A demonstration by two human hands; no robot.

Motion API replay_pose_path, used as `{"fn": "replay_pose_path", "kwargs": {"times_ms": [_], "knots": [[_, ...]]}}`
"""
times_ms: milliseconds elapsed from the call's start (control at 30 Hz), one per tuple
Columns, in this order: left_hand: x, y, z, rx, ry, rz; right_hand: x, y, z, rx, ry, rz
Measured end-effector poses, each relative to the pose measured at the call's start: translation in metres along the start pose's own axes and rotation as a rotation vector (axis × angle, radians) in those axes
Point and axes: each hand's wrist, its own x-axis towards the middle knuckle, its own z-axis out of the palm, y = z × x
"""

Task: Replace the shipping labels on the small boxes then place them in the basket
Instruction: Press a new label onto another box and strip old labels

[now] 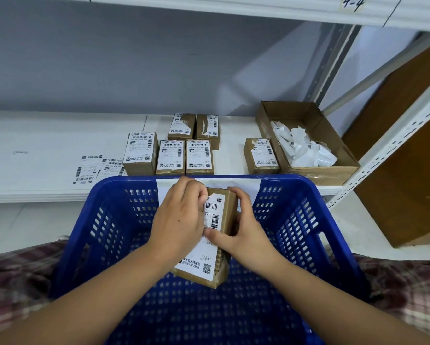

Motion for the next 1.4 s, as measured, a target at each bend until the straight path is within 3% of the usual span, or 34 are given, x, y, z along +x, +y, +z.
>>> {"fn": "replay_pose_path", "kwargs": {"times_ms": [133,333,833,1133,1300,1400], "knots": [[0.002,0.0,-0.002,-0.049,-0.002,-0.012,0.003,-0.002,-0.003,0.242,-0.03,0.082],[0.001,-0.001,0.003,-0.094,0.016,-0.01,0.006,-0.01,-0.006,0.334,0.053,0.206],[-0.007,-0.007,0.015,0.019,0.002,0.163,0.008,-0.018,-0.008,0.43,0.051,0.292],[-0.01,0.001,0.01,0.021,-0.072,0.124,0.009,-0.016,-0.011,0.462,0.011,0.306],[-0.008,0.003,0.008,0.171,-0.024,0.225,0.01,-0.013,-0.01,0.484,0.041,0.327],[-0.005,0.005,0.006,0.115,-0.007,0.156,0.01,-0.014,-0.01,0.499,0.047,0.326]]}}
